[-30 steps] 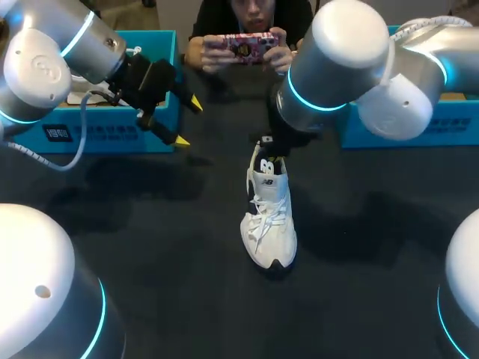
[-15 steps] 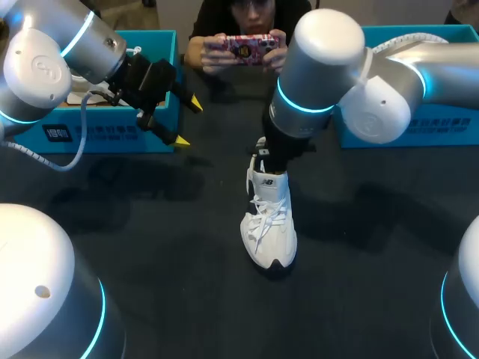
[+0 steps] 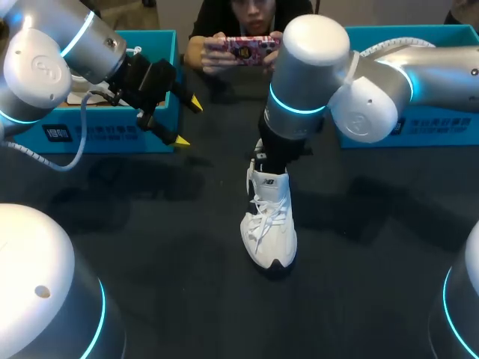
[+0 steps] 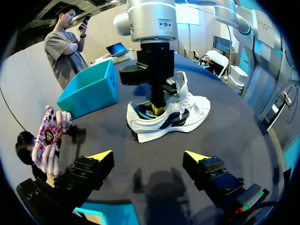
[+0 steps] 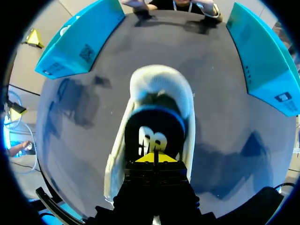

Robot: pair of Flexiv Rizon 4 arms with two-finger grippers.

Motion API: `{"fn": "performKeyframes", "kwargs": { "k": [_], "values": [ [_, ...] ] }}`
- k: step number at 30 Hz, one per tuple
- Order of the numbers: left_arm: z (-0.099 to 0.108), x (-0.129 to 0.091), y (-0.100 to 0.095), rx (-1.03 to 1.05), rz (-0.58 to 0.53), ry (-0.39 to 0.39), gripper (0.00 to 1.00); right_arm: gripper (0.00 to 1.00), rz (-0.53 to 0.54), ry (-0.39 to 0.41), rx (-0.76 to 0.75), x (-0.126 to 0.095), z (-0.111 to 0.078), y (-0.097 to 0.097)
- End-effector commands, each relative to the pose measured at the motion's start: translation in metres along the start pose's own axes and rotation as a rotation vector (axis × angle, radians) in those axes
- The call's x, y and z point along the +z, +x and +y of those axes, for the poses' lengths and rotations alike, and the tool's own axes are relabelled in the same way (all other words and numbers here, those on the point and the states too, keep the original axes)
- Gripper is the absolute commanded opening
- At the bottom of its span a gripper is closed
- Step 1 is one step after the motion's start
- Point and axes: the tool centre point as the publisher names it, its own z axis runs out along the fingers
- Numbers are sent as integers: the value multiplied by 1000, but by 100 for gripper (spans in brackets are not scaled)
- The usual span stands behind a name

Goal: Take the shoe out of the shoebox, open the shoe tongue, remove and reinsert the insole, then place the shoe into the shoebox

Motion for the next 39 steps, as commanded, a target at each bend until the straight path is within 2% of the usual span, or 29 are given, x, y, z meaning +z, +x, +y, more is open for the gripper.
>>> {"fn": "performKeyframes", "kwargs": {
  "k": [1,5,9,17,19,28,32,39],
  "values": [
    [0,-1,1,0,0,-3,100,0,-31,-12,-3,-15,3,2],
    [0,-1,1,0,0,-3,100,0,-43,-27,-13,-14,12,-1],
    [0,-1,1,0,0,-3,100,0,-39,-38,-5,-3,20,-2],
    [0,-1,1,0,0,-3,100,0,-45,-7,28,20,15,-6],
    [0,-1,1,0,0,-3,100,0,-47,-10,35,19,14,-6],
    [0,-1,1,0,0,-3,100,0,-67,-55,29,-15,22,3],
    [0,-1,1,0,0,-3,100,0,-56,-58,19,-9,27,8],
    [0,-1,1,0,0,-3,100,0,-25,-69,24,15,33,16]
  ]
}}
